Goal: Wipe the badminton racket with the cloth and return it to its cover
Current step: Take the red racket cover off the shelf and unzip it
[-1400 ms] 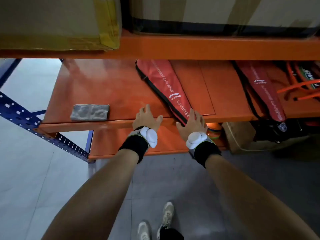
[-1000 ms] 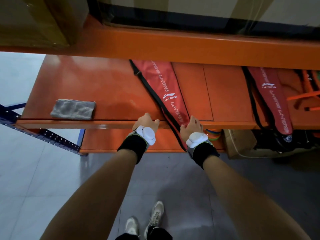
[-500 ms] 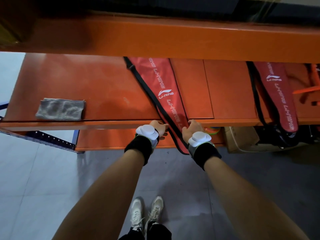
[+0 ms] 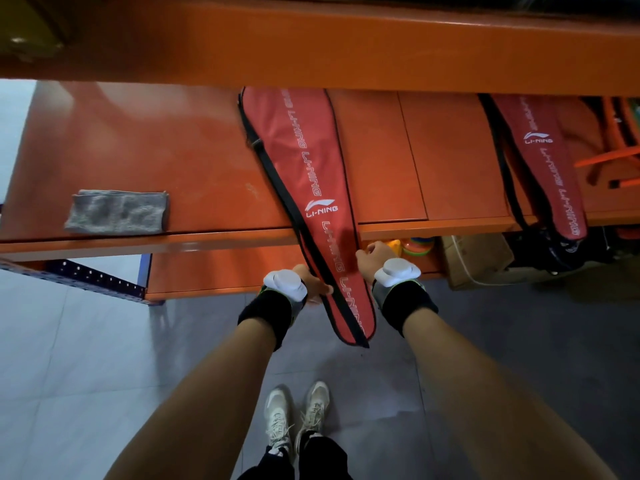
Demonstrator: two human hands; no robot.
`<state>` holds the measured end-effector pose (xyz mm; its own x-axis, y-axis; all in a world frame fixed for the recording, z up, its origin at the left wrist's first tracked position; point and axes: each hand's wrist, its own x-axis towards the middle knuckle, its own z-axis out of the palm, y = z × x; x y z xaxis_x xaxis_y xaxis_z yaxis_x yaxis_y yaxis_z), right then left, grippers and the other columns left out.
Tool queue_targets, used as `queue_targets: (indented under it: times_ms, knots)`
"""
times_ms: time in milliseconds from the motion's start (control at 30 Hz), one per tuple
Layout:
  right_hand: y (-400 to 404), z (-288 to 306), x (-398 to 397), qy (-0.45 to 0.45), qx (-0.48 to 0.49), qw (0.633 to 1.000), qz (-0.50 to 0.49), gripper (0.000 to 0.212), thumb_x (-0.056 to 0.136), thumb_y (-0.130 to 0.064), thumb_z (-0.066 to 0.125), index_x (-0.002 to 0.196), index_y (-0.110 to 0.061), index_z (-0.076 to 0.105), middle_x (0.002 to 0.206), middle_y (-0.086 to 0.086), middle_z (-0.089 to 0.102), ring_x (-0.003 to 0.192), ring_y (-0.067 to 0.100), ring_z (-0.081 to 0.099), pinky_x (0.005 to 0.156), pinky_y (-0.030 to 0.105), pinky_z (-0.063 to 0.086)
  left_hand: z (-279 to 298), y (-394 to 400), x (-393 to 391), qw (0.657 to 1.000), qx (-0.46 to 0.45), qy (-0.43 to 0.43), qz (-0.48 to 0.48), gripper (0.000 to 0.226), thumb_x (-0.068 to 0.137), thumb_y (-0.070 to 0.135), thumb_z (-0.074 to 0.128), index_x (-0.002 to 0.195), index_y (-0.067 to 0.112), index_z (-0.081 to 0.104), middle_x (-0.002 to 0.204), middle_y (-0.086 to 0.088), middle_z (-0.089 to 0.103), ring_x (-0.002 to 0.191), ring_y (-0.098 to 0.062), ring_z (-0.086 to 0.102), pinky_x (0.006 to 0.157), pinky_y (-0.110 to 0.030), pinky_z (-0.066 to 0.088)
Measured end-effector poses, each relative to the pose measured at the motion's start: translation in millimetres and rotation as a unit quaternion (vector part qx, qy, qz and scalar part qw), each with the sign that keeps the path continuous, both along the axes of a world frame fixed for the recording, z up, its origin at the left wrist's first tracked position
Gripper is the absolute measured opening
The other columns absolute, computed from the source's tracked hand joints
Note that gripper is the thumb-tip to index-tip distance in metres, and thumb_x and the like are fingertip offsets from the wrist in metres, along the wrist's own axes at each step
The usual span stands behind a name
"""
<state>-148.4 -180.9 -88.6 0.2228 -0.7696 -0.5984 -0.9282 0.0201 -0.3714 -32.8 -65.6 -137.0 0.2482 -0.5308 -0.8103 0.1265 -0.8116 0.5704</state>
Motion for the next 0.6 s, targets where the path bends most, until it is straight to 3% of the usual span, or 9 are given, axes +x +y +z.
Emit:
queue_targets:
  times_ms: [200,267,333,433,533,600]
  knots:
    - [25.3,-22.3,18.6,-0.023,0.044,0.996,-0.078,0.057,0.095,-0.037,0.051,0.139,-0.002,0.044,0.142,0.019,0.051,0.13,0.037,0.048,0.109,0.041,0.036,-17.3,47.9,-7.6,0.996,-0.04,0.048,-0.059,0.021,0.078,0.004,0.074,0.093,0.017,0.068,0.067,0.009,0.074,0.061,-0.008,0.072,0.057,-0.021,0.057]
    - [37.4,-30.1,15.6,-0.035,0.043,0.993,-0.106,0.054,0.096,-0.033,0.05,0.14,-0.002,0.044,0.143,0.019,0.049,0.131,0.038,0.047,0.111,0.043,0.035,-15.7,58.4,-7.3,0.994,-0.048,0.055,-0.076,0.025,0.08,0.01,0.075,0.103,0.016,0.068,0.081,0.005,0.076,0.068,-0.009,0.073,0.059,-0.02,0.057]
    - [47.7,-33.8,8.7,-0.056,0.036,0.989,-0.13,0.05,0.097,-0.027,0.047,0.142,-0.005,0.041,0.145,0.017,0.047,0.132,0.037,0.045,0.112,0.044,0.033,-11.1,65.2,-4.9,0.991,-0.038,0.082,-0.102,0.025,0.082,0.031,0.075,0.105,0.023,0.068,0.099,-0.002,0.076,0.084,-0.015,0.074,0.07,-0.026,0.058]
    - [61.5,-37.0,-4.6,-0.102,0.025,0.981,-0.164,0.048,0.097,-0.02,0.045,0.144,-0.009,0.041,0.148,0.014,0.046,0.135,0.035,0.043,0.115,0.043,0.031,-1.1,60.9,3.6,0.992,-0.061,0.107,0.003,0.039,0.078,0.052,0.072,0.106,0.026,0.066,0.106,0.0,0.073,0.097,-0.021,0.071,0.081,-0.034,0.059]
    - [76.9,-33.4,-21.9,-0.166,0.01,0.963,-0.212,0.044,0.099,-0.013,0.044,0.142,-0.005,0.045,0.145,0.015,0.049,0.133,0.033,0.046,0.113,0.042,0.033,6.0,40.4,17.5,0.974,-0.127,0.076,0.169,0.066,0.079,0.049,0.073,0.131,0.013,0.054,0.129,-0.005,0.063,0.115,-0.025,0.063,0.1,-0.046,0.05]
    - [84.5,-30.3,-37.4,-0.189,0.012,0.954,-0.232,0.043,0.099,-0.013,0.043,0.141,-0.007,0.046,0.141,0.015,0.053,0.129,0.034,0.05,0.111,0.045,0.038,14.4,26.2,20.3,0.96,-0.143,0.088,0.226,0.068,0.079,0.045,0.075,0.132,0.012,0.05,0.13,-0.005,0.062,0.118,-0.025,0.06,0.103,-0.047,0.047]
